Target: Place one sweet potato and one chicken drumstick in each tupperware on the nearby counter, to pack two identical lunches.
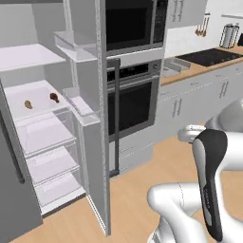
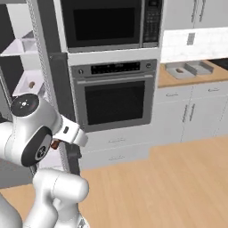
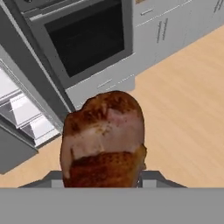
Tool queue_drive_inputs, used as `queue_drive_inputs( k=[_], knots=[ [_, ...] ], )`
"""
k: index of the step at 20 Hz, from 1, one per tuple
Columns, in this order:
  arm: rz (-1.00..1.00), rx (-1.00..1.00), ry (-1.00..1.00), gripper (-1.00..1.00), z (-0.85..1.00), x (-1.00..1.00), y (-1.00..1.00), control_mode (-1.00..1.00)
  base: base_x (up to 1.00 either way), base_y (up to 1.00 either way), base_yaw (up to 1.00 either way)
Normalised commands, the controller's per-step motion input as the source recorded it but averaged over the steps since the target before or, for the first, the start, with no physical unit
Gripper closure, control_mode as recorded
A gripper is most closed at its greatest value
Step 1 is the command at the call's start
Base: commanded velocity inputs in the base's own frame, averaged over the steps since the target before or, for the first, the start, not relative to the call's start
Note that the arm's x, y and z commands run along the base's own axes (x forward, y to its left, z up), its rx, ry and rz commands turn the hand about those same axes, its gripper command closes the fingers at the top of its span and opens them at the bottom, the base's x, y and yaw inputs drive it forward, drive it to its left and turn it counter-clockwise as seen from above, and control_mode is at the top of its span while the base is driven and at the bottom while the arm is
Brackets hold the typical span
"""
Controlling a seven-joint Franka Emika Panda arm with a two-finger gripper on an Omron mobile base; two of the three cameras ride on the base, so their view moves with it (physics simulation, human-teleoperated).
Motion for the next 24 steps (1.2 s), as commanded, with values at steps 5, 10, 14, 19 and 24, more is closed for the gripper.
queue_drive_inputs(
  k=[5,10,14,19,24],
  knots=[
    [0.00,0.00,0.00,1.00,0.00,0.00,0.00,1.00,-0.09,-1.00,-0.40],
    [0.00,0.00,0.00,1.00,0.00,0.00,0.00,1.00,0.65,-0.51,-0.32],
    [0.00,0.00,0.00,1.00,0.00,0.00,0.00,1.00,1.00,0.03,-0.12],
    [0.00,0.00,0.00,1.00,0.00,0.00,0.00,1.00,1.00,0.01,-0.10],
    [0.00,0.00,0.00,1.00,0.00,0.00,0.00,1.00,1.00,-0.10,-0.12]
  ],
)
